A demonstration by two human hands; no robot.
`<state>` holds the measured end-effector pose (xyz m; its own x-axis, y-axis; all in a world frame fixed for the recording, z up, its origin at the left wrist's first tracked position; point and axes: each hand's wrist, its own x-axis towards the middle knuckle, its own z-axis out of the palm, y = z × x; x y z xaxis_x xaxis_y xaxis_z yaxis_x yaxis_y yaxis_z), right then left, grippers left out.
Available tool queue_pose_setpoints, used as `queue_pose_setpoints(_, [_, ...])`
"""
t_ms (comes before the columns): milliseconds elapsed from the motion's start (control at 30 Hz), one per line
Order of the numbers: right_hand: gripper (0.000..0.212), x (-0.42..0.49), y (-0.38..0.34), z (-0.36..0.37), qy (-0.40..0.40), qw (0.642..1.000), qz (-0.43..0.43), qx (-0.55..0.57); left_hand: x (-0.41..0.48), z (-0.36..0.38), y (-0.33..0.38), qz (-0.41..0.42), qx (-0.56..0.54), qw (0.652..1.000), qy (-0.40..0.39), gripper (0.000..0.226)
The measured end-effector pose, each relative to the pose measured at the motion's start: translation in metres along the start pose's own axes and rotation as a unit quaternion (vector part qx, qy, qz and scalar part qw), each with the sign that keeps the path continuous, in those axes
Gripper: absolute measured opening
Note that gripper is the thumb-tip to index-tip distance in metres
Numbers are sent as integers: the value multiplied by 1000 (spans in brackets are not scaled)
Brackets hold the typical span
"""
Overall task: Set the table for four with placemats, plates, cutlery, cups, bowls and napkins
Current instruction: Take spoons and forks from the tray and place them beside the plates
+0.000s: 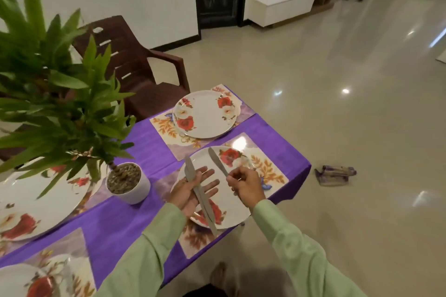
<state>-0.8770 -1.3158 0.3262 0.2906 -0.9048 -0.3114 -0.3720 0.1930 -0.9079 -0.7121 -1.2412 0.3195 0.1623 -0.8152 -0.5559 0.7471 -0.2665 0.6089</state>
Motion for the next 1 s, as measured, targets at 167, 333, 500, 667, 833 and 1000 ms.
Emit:
queue_pose_setpoints(167, [24, 52, 26, -38, 92, 991, 91, -9, 35, 17, -3, -2, 12, 1000, 7, 25])
queue_pose_setpoints(333, [24, 99, 54, -67, 120, 981, 147, -32, 57, 42, -5, 0, 38, 999, 4, 27])
queue_pose_setpoints(500, [12, 143, 65, -83, 102, 977, 158, -102, 76, 64, -8, 11, 50, 998, 35, 25])
queue_pose_setpoints(667, [11, 177, 99, -91, 38, 962, 137, -235, 85, 88, -22, 28, 52, 994, 92, 30])
queue_pose_setpoints(833, [9, 186, 100, -92, -58, 913, 19, -403, 90, 110, -38, 44, 40, 989, 132, 33])
queue_pose_setpoints(1000, [20, 194, 98, -88, -95, 880, -31, -465, 93, 122, -47, 59, 27, 985, 161, 31])
